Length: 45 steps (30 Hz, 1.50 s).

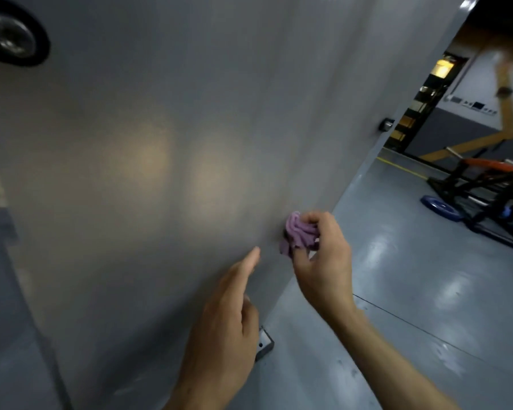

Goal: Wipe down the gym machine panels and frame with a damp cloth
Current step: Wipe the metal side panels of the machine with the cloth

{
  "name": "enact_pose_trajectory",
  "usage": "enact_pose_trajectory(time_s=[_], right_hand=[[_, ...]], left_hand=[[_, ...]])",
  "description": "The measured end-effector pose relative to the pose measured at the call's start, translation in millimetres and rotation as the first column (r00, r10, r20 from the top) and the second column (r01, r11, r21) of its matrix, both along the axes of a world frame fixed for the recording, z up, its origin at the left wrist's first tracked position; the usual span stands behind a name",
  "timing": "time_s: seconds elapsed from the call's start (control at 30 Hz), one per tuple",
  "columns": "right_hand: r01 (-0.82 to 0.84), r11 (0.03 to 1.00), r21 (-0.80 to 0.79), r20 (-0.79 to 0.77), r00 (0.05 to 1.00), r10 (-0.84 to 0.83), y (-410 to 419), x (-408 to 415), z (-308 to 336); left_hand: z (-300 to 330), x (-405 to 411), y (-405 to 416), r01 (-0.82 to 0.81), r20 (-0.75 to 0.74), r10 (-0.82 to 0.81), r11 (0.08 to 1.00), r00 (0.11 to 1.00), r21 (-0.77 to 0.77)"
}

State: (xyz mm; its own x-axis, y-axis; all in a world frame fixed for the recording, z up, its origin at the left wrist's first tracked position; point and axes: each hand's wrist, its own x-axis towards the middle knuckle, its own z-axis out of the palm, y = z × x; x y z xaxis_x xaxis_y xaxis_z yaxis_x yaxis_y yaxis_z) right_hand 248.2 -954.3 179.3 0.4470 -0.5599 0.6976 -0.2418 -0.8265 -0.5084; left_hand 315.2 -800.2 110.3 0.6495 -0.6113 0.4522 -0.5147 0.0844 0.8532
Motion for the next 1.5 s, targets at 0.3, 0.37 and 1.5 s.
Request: enact_pose_trajectory(time_s=[0.3,0.37,1.5], right_hand=[[0.021,0.995,0.099,0.012,1.000,-0.022,2.8,4.0,11.1],[-0.019,0.998,0.055,-0.008,1.000,0.020,0.5,0.5,1.0],[-0.080,0.937,-0.339,0.104,0.987,0.122,-137.9,-28.8,-88.1]], left_hand=[[3.4,1.1,-12.0,-0.045,-0.114,0.030,0.990,0.993,-0.131],[7.2,-1.8,-14.8,-0.047,-0.108,0.033,0.990,0.994,-0.133],[-27.9,-22.6,-6.5,-0.139,0.587,0.005,0.973,0.809,0.183]])
